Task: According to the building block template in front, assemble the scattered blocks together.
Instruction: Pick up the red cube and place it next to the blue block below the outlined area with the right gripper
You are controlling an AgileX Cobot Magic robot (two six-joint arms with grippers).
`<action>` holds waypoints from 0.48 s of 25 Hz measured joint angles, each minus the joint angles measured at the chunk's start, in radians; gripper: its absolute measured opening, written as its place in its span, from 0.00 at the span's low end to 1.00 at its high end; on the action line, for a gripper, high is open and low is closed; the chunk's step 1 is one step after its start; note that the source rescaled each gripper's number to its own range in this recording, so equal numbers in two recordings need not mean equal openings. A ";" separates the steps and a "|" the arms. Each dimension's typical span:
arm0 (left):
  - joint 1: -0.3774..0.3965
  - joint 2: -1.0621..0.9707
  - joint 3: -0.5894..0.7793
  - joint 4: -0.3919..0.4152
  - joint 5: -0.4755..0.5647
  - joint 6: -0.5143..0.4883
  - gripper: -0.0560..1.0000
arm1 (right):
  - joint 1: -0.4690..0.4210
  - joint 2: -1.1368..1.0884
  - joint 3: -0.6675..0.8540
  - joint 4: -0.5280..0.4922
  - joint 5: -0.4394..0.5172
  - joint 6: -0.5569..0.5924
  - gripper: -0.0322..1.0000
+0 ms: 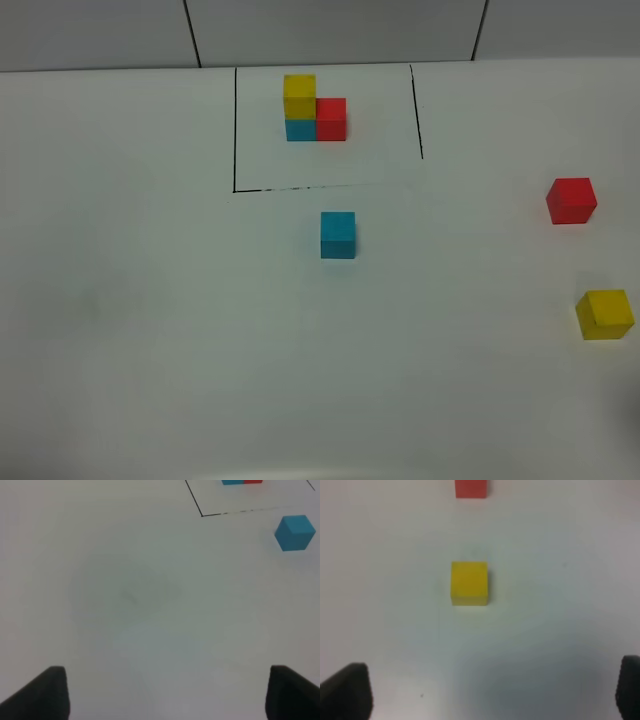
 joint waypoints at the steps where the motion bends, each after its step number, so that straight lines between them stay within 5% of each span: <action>1: 0.000 0.000 0.000 0.000 0.000 0.000 0.77 | 0.000 0.076 -0.006 0.006 -0.028 0.000 0.99; 12: 0.000 0.000 0.000 0.000 0.000 -0.001 0.77 | 0.000 0.590 -0.168 0.024 -0.172 -0.064 0.99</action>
